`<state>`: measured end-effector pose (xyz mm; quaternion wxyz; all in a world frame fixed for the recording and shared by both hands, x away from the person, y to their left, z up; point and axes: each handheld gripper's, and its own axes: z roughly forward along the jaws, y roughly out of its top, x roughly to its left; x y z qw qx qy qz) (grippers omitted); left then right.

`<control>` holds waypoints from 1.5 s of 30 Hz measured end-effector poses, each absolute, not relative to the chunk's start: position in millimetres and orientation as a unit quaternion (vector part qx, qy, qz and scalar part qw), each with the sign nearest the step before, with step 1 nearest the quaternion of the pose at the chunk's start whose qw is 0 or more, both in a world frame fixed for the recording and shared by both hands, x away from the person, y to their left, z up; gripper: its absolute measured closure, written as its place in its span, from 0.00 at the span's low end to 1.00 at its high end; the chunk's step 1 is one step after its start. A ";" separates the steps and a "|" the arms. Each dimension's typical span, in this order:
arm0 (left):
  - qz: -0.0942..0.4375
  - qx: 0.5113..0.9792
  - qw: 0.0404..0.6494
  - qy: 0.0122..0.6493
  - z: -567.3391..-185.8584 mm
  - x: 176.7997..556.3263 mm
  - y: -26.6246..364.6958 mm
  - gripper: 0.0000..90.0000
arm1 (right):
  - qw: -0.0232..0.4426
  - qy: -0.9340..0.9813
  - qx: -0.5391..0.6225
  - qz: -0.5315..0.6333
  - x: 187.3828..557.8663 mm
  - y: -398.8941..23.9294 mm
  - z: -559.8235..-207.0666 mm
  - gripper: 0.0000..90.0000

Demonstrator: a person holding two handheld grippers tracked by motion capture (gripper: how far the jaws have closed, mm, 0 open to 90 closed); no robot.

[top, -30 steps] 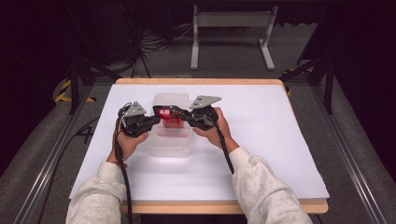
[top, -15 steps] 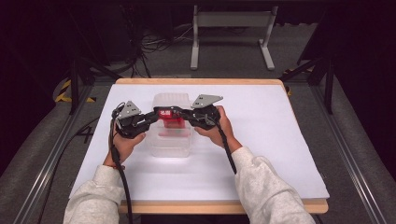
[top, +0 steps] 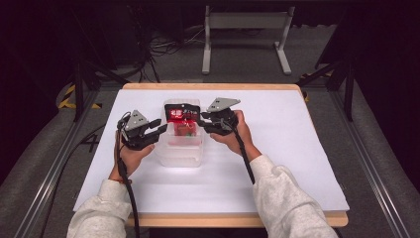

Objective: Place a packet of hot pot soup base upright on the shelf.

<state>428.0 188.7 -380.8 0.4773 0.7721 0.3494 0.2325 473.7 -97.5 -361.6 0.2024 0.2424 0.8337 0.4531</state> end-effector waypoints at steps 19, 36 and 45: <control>0.248 0.770 0.484 0.334 -379.0 401.6 176.1 0.49 | 0.216 0.838 0.244 0.438 468.4 -113.3 -356.4 0.69; 0.260 0.784 0.471 0.309 -373.5 365.7 155.0 0.23 | 0.235 0.854 0.247 0.393 455.4 -143.7 -354.0 0.57; 0.252 0.791 0.474 0.295 -371.9 354.4 145.3 0.18 | 0.243 0.854 0.258 0.380 451.1 -157.3 -349.1 0.51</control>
